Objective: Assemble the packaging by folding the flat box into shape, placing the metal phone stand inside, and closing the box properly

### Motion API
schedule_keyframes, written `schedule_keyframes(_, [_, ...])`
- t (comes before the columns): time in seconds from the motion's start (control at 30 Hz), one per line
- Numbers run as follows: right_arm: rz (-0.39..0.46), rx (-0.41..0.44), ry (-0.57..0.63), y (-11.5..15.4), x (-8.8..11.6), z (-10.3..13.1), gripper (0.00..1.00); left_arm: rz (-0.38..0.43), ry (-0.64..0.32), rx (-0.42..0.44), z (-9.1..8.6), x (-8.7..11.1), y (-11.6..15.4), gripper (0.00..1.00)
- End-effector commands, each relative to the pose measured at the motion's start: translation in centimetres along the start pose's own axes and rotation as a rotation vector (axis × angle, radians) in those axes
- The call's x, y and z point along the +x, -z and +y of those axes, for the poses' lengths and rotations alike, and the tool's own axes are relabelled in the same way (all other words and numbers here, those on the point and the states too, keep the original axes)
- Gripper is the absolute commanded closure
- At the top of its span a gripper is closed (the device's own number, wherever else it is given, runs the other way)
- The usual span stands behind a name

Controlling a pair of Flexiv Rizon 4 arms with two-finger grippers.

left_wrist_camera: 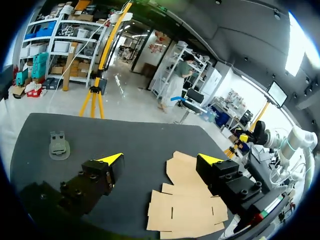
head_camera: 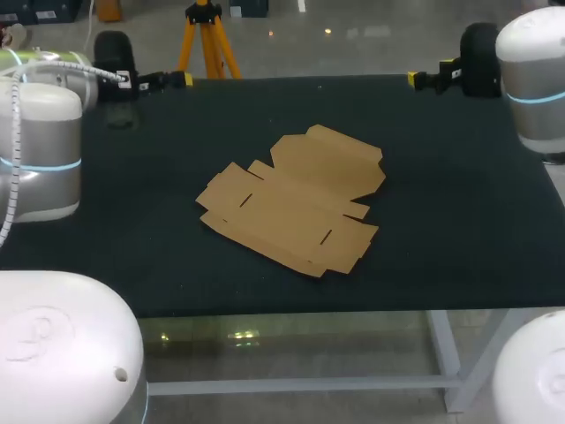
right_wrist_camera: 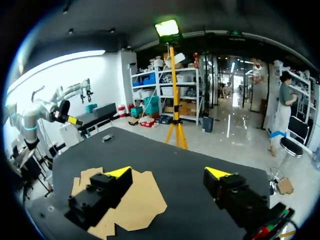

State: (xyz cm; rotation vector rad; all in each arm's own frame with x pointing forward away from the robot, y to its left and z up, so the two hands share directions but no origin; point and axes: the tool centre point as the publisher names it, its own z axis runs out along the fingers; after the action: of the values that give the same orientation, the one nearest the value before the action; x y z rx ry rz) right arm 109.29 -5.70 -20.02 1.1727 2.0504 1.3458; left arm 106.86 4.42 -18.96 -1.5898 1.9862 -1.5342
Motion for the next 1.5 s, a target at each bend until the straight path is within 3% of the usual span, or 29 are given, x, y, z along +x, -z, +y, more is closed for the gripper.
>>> schedule_keyframes(0.03, [0.016,0.235,-0.067,0.4,0.4,-0.1,0.0,-0.066,0.062,-0.264,-0.1,0.5,-0.3,0.0])
schedule_keyframes(0.27, [0.036,0.334,-0.202,0.8,0.7,-2.9,0.0,-0.107,0.134,-0.368,1.1,0.6,-0.2,0.0])
schedule_keyframes(0.5, [0.053,0.435,-0.347,1.3,0.4,-4.9,0.0,-0.039,0.164,-0.436,2.2,1.0,0.0,0.0])
schedule_keyframes(1.07, [0.053,0.435,-0.347,1.3,0.4,-4.9,0.0,-0.039,0.164,-0.436,2.2,1.0,0.0,0.0])
schedule_keyframes(1.17, [0.003,0.429,-0.46,1.4,0.8,-5.1,0.0,-0.084,0.218,-0.431,2.3,1.3,-0.2,0.0])
schedule_keyframes(1.33, [0.055,0.437,-0.54,1.8,1.2,-6.7,0.0,-0.137,0.305,-0.447,3.6,1.0,-0.1,0.0])
schedule_keyframes(1.5, [0.059,0.51,-0.592,2.4,2.7,-8.1,0.0,-0.161,0.354,-0.487,5.1,0.7,0.0,0.0])
